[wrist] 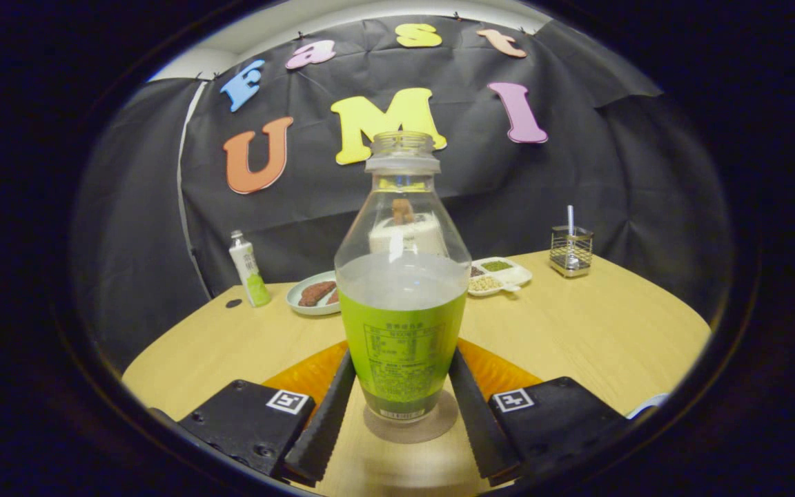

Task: Take the bottle from table, then pour the juice into the cup, finally place the bottle on the coaster

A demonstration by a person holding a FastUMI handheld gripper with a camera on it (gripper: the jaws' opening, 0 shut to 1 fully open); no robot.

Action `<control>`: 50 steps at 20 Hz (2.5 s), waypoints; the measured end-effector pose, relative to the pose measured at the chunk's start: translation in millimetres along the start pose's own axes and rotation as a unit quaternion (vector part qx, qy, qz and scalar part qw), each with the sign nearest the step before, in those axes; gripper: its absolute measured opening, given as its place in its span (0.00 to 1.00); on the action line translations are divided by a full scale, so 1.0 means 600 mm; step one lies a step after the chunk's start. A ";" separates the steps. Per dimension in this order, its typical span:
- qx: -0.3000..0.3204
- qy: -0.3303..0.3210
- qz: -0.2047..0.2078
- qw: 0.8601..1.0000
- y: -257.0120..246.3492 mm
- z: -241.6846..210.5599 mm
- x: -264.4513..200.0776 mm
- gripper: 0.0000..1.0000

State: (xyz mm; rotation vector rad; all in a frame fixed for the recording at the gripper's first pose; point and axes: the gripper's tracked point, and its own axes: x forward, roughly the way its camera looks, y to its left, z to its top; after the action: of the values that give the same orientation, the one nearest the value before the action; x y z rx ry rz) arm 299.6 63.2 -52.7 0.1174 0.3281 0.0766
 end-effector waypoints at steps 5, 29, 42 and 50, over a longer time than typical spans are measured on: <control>-0.027 0.011 -0.016 0.999 -0.003 -0.027 0.026 0.82; -0.053 -0.035 -0.019 0.998 0.029 -0.019 -0.141 0.99; -0.046 -0.092 0.001 0.995 0.035 -0.097 -0.427 1.00; -0.026 -0.125 0.003 0.992 0.027 -0.061 -0.484 1.00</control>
State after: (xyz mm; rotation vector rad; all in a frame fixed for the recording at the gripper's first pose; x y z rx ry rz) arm 12.3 55.8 7.0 0.0757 0.0756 0.0750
